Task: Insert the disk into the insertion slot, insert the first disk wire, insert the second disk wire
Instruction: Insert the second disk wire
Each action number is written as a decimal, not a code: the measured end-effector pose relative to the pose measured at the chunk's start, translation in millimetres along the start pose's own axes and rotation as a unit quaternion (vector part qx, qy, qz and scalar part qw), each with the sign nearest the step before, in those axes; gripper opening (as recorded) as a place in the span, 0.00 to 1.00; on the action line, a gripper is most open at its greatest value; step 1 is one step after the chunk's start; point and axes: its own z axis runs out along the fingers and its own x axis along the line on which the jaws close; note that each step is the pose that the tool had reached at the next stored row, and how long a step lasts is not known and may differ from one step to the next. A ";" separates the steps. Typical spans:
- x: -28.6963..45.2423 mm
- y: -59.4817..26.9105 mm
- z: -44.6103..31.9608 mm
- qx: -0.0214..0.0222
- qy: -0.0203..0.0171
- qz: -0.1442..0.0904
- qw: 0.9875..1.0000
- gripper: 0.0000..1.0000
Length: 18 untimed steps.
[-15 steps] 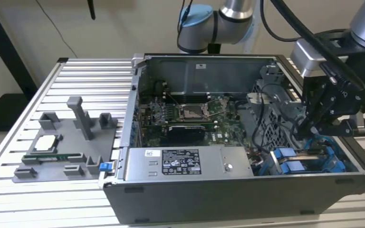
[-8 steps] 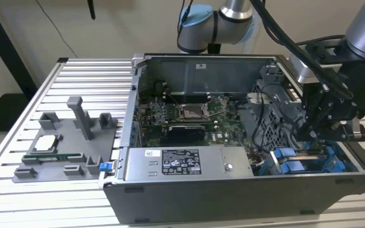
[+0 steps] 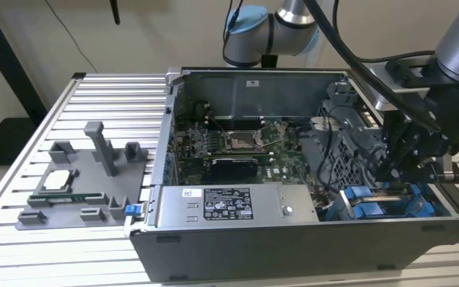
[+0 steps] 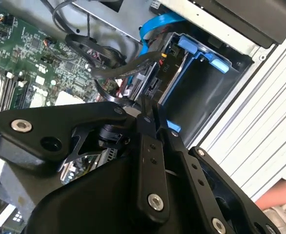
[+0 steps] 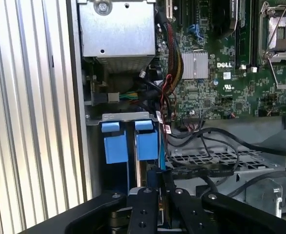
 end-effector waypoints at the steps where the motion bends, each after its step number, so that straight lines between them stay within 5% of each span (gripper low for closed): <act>1: 0.1 -1.2 0.5 0.000 0.000 0.001 1.000 0.00; 18: 1.7 -14.6 9.4 0.000 -0.006 0.004 1.000 0.00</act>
